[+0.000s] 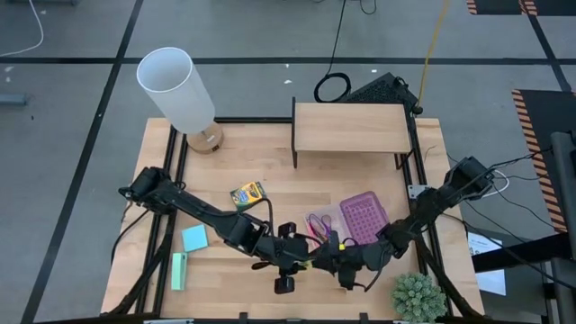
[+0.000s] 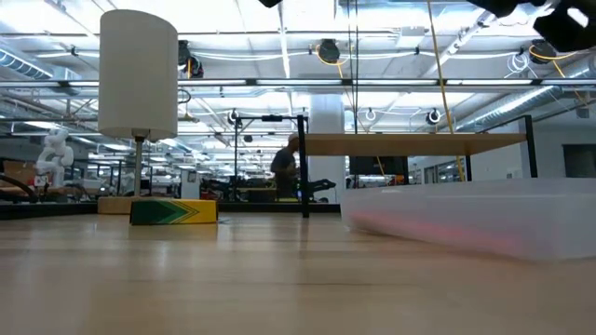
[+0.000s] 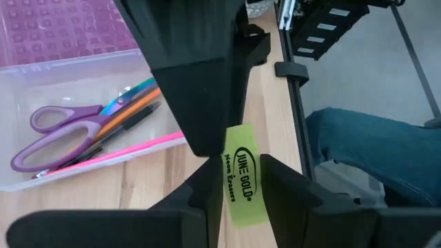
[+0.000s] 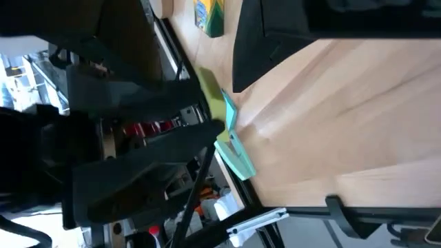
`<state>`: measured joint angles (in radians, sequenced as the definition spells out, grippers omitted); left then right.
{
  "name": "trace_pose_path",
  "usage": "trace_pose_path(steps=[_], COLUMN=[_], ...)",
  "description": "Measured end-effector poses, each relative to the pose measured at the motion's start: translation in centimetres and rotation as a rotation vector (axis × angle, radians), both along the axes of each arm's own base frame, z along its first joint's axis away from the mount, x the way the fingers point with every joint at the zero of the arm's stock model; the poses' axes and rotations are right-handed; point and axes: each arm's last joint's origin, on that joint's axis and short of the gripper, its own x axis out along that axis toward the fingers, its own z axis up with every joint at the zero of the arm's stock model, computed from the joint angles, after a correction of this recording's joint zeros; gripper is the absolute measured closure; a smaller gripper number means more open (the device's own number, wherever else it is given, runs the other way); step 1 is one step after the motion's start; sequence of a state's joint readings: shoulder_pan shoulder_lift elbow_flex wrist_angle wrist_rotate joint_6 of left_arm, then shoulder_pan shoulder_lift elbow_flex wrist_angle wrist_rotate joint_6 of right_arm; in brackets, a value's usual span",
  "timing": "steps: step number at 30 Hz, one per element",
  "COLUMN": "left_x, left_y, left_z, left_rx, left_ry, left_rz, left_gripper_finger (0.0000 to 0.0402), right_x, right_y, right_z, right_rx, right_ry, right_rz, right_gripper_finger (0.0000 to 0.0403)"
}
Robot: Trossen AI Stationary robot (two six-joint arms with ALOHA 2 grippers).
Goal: Pack school essentials
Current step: Put the yellow eraser into the purple supply box
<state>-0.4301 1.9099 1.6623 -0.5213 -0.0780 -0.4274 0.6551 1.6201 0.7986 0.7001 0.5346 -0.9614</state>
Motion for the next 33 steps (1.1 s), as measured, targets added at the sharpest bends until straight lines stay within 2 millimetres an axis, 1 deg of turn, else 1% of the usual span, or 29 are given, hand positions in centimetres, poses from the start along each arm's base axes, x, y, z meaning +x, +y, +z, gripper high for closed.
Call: trace_pose_path(steps=[9,14,21,28,31,33], left_x=[0.3,0.5,0.6,0.6,0.6,0.6], left_y=[0.6,1.1,1.3,1.3,1.3,1.3], left_z=[0.0,0.0,0.0,0.0,-0.1,-0.1], left_rx=[0.003,0.0,-0.008,-0.014,-0.017,-0.005], left_ry=[-0.002,-0.001,0.002,0.005,0.006,0.003], left_rz=[0.012,0.022,0.019,0.026,0.029,0.019], left_gripper_finger=[0.0307,0.0307,0.0307,0.0307,0.0298,0.0281], right_x=[0.0,0.0,-0.1,-0.1,-0.1,-0.1], right_y=[0.1,0.1,0.1,0.2,0.2,0.2], right_z=[0.0,0.0,0.0,-0.1,-0.1,-0.2], right_rx=[-0.025,-0.025,-0.022,-0.014,-0.012,0.0], right_ry=[0.0,0.001,0.002,0.011,0.015,0.022], right_rz=[0.022,0.029,0.043,0.063,0.063,0.064], right_gripper_finger=[0.0285,0.0304,0.0329,0.0375,0.039,0.0394])
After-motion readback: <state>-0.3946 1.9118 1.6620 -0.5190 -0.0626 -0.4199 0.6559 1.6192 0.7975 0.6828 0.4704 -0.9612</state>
